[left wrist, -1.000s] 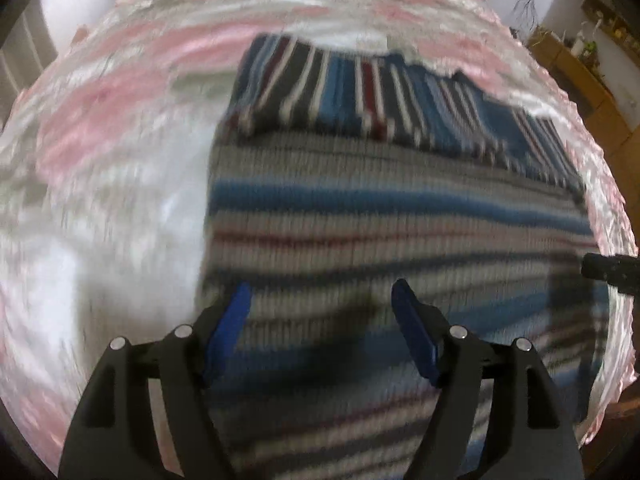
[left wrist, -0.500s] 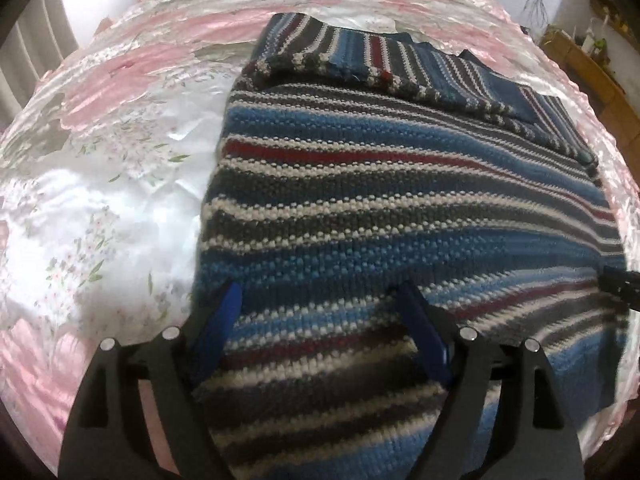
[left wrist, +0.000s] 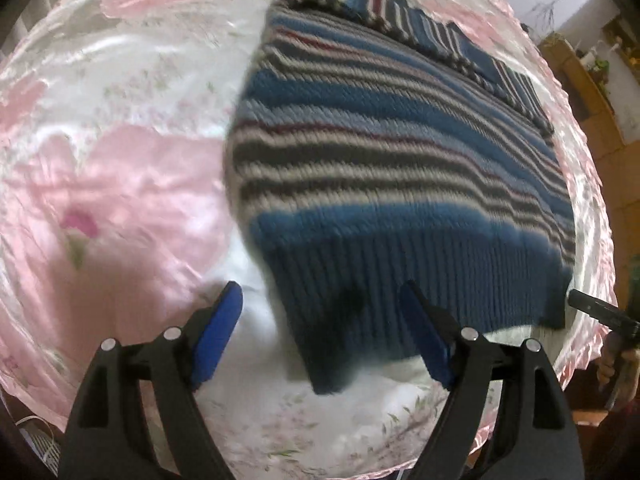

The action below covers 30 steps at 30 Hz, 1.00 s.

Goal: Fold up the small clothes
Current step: 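Grasp the ribbed hem with both grippers and lift it toward the collar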

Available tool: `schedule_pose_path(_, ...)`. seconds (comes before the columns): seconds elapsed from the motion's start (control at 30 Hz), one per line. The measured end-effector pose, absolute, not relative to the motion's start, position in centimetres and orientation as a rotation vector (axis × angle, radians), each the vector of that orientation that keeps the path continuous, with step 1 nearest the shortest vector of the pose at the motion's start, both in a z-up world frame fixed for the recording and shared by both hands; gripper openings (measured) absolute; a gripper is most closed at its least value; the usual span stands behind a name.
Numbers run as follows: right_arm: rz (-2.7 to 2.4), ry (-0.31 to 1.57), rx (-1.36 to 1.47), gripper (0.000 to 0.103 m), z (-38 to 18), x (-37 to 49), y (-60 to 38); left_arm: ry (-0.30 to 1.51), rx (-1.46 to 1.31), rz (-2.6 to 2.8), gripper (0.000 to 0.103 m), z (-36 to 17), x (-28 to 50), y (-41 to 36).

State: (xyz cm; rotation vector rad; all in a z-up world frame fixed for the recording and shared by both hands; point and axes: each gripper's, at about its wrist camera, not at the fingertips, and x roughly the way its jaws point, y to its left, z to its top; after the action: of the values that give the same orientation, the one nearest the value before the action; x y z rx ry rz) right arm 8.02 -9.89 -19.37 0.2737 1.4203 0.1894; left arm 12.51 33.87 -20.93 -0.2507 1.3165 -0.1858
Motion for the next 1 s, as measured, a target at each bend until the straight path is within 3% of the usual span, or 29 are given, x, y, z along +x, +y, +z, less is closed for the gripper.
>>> schedule_pose_path(0.17, 0.18, 1.425, 0.312, 0.068, -20.5, 8.1, -9.7, 1.34, -0.296, -0.198, 0.079, -22.5, 12.7, 32.8)
schedule_pose_path(0.3, 0.205, 1.419, 0.298, 0.063, -20.5, 8.3, -8.9, 1.338, -0.31, -0.222, 0.063, -22.1, 13.1, 31.9)
schedule_pose_path(0.43, 0.218, 1.424, 0.264, 0.059, -20.8, 8.3, -8.2, 1.346, -0.317, -0.214, 0.054, -22.4, 13.2, 31.9)
schedule_pose_path(0.53, 0.222, 1.414, 0.258, 0.049, -20.7, 8.2, -8.1, 1.338, -0.346, -0.222, 0.033, -22.4, 13.0, 32.3)
schedule_pose_path(0.57, 0.219, 1.41, 0.259, 0.043, -20.7, 8.2, -8.2, 1.336, -0.363, -0.229, 0.022, -22.4, 12.9, 32.4)
schedule_pose_path(0.6, 0.218, 1.402, 0.273, 0.034, -20.7, 8.2, -8.5, 1.334, -0.379, -0.225, 0.019, -22.5, 12.9, 32.6)
schedule_pose_path(0.7, 0.225, 1.385, 0.299, 0.015, -20.5, 8.1, -9.2, 1.327, -0.415, -0.226, 0.015, -22.8, 13.1, 32.6)
schedule_pose_path(1.0, 0.35, 1.296, 0.462, 0.01, -17.2, 8.6, -10.8, 1.222, -0.44, -0.294, 0.013, -18.6, 13.4, 32.3)
